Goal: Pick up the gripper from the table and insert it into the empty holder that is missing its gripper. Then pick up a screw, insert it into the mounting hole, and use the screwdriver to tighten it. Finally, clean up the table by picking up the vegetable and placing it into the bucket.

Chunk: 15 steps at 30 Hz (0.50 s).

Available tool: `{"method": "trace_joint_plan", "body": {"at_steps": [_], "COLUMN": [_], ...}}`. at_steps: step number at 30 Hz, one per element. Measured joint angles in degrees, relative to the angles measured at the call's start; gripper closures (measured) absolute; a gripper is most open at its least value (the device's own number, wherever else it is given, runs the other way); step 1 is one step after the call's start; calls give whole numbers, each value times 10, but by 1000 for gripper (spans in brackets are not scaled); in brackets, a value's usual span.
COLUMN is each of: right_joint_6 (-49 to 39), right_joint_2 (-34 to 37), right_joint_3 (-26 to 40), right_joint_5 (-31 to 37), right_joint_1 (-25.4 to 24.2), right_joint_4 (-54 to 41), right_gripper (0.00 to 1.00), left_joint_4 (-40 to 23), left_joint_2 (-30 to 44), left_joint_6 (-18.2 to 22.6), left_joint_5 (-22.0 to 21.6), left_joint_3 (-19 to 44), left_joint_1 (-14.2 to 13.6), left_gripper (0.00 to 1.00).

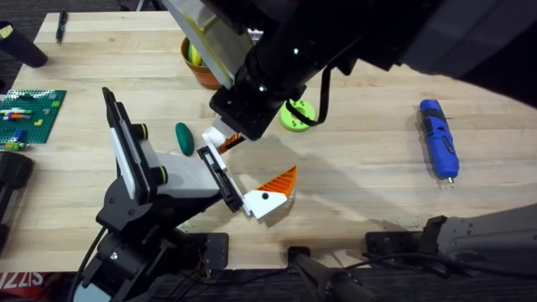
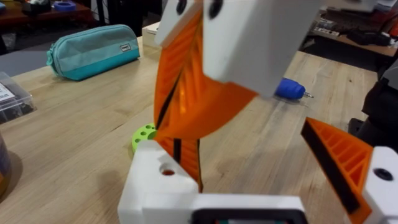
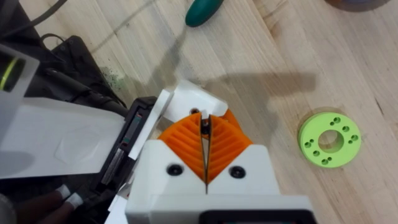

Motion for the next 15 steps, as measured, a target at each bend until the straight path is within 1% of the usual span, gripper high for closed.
{"method": "trace_joint_plan", "body": {"at_steps": [6, 9, 15], "right_joint_6": [-1, -11, -25], "right_joint_2": [0, -2, -29], "right_joint_3": [1, 13, 34], "right_joint_5": [0, 0, 0], "right_joint_1": [0, -1, -5], "right_joint_4": [0, 8, 24], "right_gripper": [994, 994, 994], "left_joint_4": [0, 0, 0], "left_joint_2": [0, 0, 0], "left_joint_6": [0, 0, 0], "left_joint_5": [0, 0, 0], "left_joint_3": [0, 0, 0], "left_joint_1": [0, 0, 0], "left_gripper": [10, 10, 10]}}
